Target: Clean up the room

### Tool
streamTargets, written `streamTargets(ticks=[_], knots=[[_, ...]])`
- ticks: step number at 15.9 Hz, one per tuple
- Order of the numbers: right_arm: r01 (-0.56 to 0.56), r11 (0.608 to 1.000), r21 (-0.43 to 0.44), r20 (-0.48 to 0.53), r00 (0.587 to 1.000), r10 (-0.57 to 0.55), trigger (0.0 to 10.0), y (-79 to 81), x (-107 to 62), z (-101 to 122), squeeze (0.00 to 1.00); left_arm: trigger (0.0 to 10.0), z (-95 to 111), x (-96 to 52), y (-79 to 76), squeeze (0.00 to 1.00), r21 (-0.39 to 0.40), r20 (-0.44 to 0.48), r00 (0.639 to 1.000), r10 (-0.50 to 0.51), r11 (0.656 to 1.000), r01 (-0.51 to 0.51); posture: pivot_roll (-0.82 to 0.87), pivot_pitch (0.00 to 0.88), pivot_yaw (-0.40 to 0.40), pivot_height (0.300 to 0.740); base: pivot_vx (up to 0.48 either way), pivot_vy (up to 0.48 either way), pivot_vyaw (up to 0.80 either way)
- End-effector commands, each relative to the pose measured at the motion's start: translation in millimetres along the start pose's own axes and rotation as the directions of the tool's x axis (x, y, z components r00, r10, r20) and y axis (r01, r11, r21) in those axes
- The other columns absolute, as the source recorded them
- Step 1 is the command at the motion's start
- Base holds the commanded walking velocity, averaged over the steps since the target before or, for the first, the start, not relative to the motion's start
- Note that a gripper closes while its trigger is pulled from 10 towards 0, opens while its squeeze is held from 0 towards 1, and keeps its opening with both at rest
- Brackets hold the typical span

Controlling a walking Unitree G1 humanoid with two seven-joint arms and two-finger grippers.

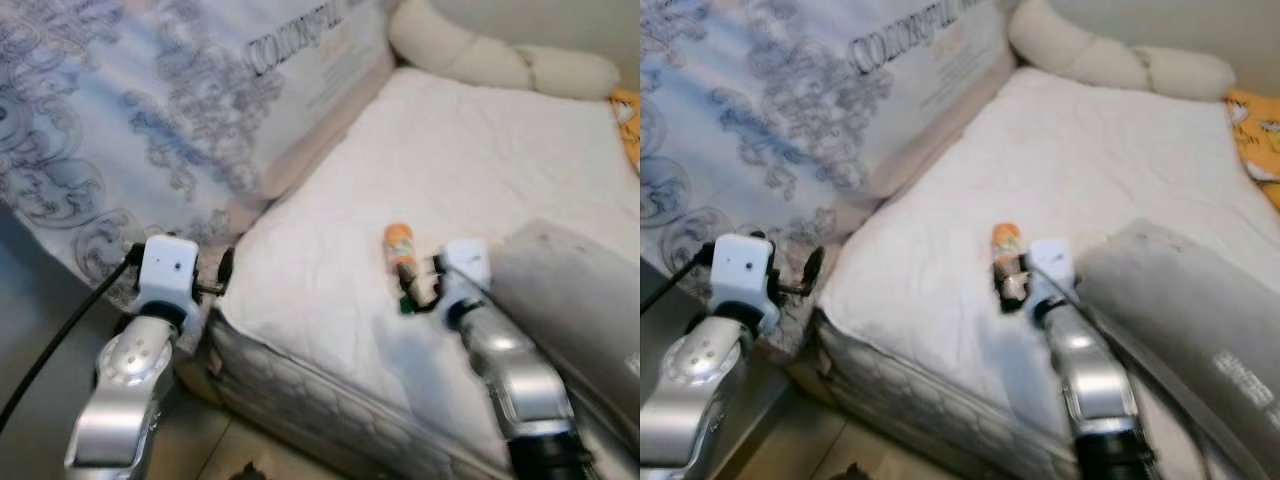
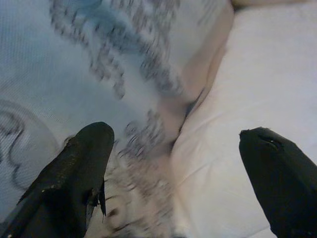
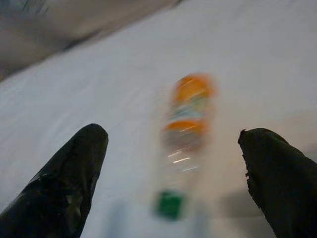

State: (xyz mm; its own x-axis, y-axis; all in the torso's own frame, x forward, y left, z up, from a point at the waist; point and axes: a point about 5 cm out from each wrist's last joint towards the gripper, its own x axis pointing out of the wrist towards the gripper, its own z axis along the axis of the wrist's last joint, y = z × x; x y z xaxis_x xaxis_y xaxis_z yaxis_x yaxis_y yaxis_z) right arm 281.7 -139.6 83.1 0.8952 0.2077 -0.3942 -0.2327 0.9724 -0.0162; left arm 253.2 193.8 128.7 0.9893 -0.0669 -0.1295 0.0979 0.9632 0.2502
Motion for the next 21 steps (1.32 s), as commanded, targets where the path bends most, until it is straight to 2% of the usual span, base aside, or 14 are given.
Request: streamTargets(ticks=[1, 3, 4, 5, 6, 9, 11, 12, 13, 14, 17, 19, 20, 21], knots=[[0.009, 1.0, -0.003, -0.053, 0.999, -0.01, 10.0, -3.7, 2.5, -4.9, 0.0, 10.0, 2.8, 0.3, -8.7, 0.67, 0.023, 0.01, 0.997, -0.081, 0.996, 0.081, -0.08, 0.049, -0.007, 0.74, 0.0, 0.0, 0.0], [0.05, 0.998, -0.022, -0.076, 0.996, -0.052, 10.0, -4.4, 14.3, -6.9, 0.0, 10.0, 1.6, 1.9, -17.4, 0.66, 0.062, -0.009, 0.981, -0.195, 0.979, 0.196, -0.08, 0.055, -0.012, 0.74, 0.0, 0.0, 0.0], [0.073, 0.997, 0.017, -0.091, 0.993, -0.072, 10.0, -4.9, 23.2, -4.8, 0.0, 10.0, 2.1, 4.0, -19.5, 0.67, 0.075, -0.017, 0.971, -0.24, 0.968, 0.241, -0.08, 0.068, -0.008, 0.74, 0.0, 0.0, 0.0], [0.099, 0.994, 0.054, -0.14, 0.986, -0.091, 10.0, -4.9, 30.9, -5.0, 0.55, 10.0, 1.6, 4.9, -18.5, 0.67, 0.089, -0.021, 0.97, -0.244, 0.966, 0.245, -0.09, 0.069, -0.005, 0.74, 0.0, 0.0, 0.0], [0.115, 0.992, 0.059, -0.178, 0.979, -0.103, 10.0, -4.0, 40.4, -2.2, 1.0, 10.0, 0.3, 5.0, -18.2, 0.67, 0.093, -0.033, 0.965, -0.259, 0.961, 0.261, -0.08, 0.074, -0.003, 0.74, 0.0, 0.0, 0.0], [0.141, 0.99, 0.029, -0.229, 0.965, -0.131, 10.0, -7.1, 58.2, 0.3, 1.0, 10.0, -1.1, 2.1, -16.0, 0.64, 0.107, -0.062, 0.954, -0.293, 0.949, 0.298, -0.08, 0.126, 0.003, 0.74, 0.0, 0.0, 0.0], [0.164, 0.986, 0.029, -0.219, 0.964, -0.154, 10.0, -10.9, 66.4, 4.4, 1.0, 10.0, 0.4, -2.6, -18.1, 0.64, 0.106, -0.067, 0.937, -0.342, 0.932, 0.348, -0.06, 0.176, 0.001, 0.74, 0.0, 0.0, 0.0], [0.169, 0.985, 0.025, -0.224, 0.961, -0.159, 10.0, -13.0, 70.6, 6.6, 0.82, 10.0, 3.1, -6.9, -21.5, 0.64, 0.107, -0.063, 0.922, -0.382, 0.916, 0.387, -0.04, 0.213, -0.003, 0.74, 0.0, 0.0, 0.0], [0.172, 0.985, 0.018, -0.22, 0.962, -0.164, 10.0, -14.7, 72.2, 8.6, 0.35, 10.0, 5.3, -9.5, -23.2, 0.64, 0.11, -0.059, 0.914, -0.401, 0.908, 0.405, -0.03, 0.239, -0.003, 0.74, 0.0, 0.0, 0.0], [0.165, 0.986, 0.026, -0.204, 0.966, -0.157, 10.0, -16.9, 75.2, 13.6, 0.0, 10.0, 10.7, -14.6, -24.6, 0.63, 0.114, -0.046, 0.905, -0.423, 0.898, 0.426, -0.02, 0.293, 0.001, 0.74, 0.0, 0.0, 0.0], [0.105, 0.993, 0.051, -0.182, 0.979, -0.094, 10.0, -11.8, 78.3, 16.2, 0.0, 10.0, 14.2, -21.6, -22.8, 0.64, 0.116, -0.039, 0.899, -0.437, 0.891, 0.438, -0.01, 0.349, 0.01, 0.74, 0.0, 0.0, 0.0], [0.083, 0.996, 0.033, -0.168, 0.983, -0.076, 10.0, -10.5, 78.7, 14.3, 0.0, 10.0, 16.1, -27.1, -22.4, 0.64, 0.116, -0.042, 0.896, -0.441, 0.889, 0.443, 0.0, 0.363, 0.009, 0.74, 0.0, 0.0, 0.0], [0.083, 0.996, 0.046, -0.159, 0.984, -0.074, 5.6, -10.7, 78.8, 13.8, 0.0, 10.0, 16.5, -28.7, -22.2, 0.65, 0.115, -0.042, 0.897, -0.439, 0.89, 0.441, 0.0, 0.36, 0.006, 0.74, 0.0, 0.0, 0.0], [0.085, 0.994, 0.064, -0.149, 0.986, -0.075, 0.5, -11.2, 78.7, 13.5, 0.0, 10.0, 16.5, -29.4, -22.2, 0.65, 0.112, -0.038, 0.9, -0.434, 0.893, 0.436, -0.01, 0.356, 0.005, 0.74, 0.0, 0.0, 0.0]])
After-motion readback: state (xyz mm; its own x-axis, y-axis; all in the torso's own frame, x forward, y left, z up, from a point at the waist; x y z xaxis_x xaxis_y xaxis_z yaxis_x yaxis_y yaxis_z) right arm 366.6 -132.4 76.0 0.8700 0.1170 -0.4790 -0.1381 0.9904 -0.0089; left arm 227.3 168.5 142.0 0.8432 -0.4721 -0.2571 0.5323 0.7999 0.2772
